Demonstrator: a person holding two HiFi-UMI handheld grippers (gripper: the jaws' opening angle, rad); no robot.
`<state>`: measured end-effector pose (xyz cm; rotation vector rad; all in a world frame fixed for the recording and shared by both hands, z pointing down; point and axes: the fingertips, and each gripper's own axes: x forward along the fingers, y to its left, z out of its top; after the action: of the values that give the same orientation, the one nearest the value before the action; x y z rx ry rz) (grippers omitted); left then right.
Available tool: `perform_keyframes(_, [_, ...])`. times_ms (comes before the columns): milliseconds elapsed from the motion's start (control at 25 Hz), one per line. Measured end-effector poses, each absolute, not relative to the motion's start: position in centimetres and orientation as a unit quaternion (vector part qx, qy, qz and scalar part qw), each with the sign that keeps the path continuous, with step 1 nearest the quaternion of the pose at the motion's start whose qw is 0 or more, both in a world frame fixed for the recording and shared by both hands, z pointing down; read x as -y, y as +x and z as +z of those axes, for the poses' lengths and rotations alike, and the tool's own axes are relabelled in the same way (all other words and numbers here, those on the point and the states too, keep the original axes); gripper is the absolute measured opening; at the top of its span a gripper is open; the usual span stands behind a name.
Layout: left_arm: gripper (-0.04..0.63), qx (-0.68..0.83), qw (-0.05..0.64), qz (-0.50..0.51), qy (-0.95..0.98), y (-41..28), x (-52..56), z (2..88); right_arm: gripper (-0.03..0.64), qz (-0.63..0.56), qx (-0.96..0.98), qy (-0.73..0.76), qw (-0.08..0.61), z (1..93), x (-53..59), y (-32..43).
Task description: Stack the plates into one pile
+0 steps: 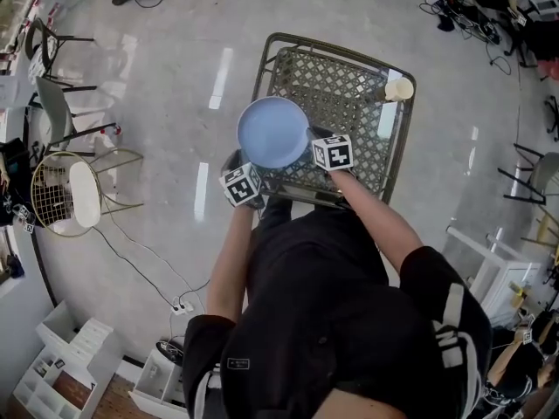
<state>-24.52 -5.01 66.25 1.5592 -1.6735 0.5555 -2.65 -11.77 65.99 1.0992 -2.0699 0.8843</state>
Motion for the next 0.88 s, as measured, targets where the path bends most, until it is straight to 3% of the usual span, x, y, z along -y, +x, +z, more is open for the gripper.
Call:
perform_keyframes(400, [0.015,0.653,0.326,0.116,0.674,-20.7,5.7,55.0,0.021,0.301,0.825,0.426,0.216,56.4,11.7,-2.5])
perform_keyframes(880, [0.015,0.684,0.132,0.053,0.715,-19.3,4.7,40.5,0.011,0.200,0.877,0.421,0.115,44.0,10.0,-3.7])
